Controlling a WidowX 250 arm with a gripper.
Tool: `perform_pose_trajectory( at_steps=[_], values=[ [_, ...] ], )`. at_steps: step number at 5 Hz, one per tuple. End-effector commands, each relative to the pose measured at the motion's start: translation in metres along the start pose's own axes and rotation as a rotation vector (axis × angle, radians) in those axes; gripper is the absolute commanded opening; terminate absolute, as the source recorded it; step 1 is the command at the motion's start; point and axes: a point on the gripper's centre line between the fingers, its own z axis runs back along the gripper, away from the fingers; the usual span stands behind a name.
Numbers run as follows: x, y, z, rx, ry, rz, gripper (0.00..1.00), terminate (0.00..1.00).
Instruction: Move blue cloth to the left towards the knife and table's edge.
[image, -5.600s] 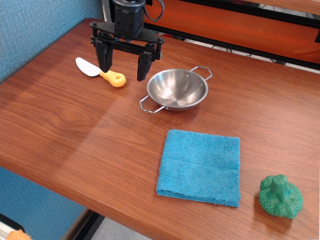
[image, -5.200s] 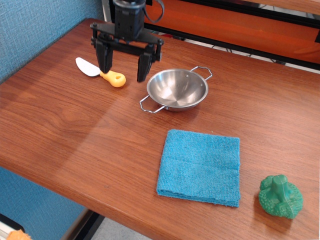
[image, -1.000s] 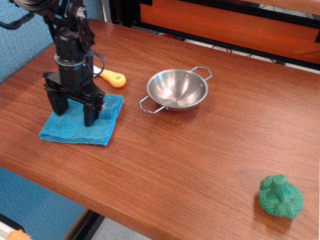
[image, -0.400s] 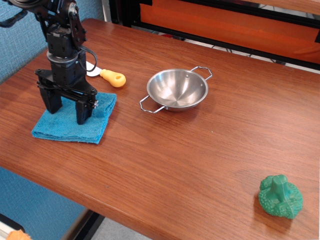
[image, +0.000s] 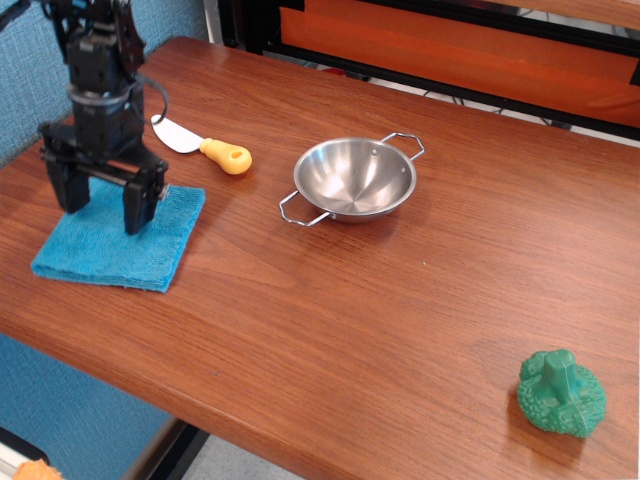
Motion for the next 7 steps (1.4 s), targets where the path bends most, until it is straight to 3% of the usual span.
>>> perform_pose_trajectory(
  at_steps=[1, 2, 3, 4, 5, 6, 7],
  values=[
    [0.015, 0.004, 0.054, 0.039, -0.073, 0.037, 1.0, 0.0],
    [0.01, 0.002, 0.07, 0.077, -0.046, 0.08, 1.0, 0.0],
    [0.012, -0.017, 0.077, 0.044, -0.063, 0.07, 1.0, 0.0],
    [0.017, -0.058, 0.096, 0.029, -0.101, 0.034, 1.0, 0.0],
    [0.006, -0.1, 0.111, -0.02, -0.14, -0.024, 1.0, 0.0],
    [-0.002, -0.141, 0.117, -0.09, -0.141, -0.041, 1.0, 0.0],
    [0.002, -0.188, 0.142, -0.115, -0.195, -0.161, 1.0, 0.0]
  ],
)
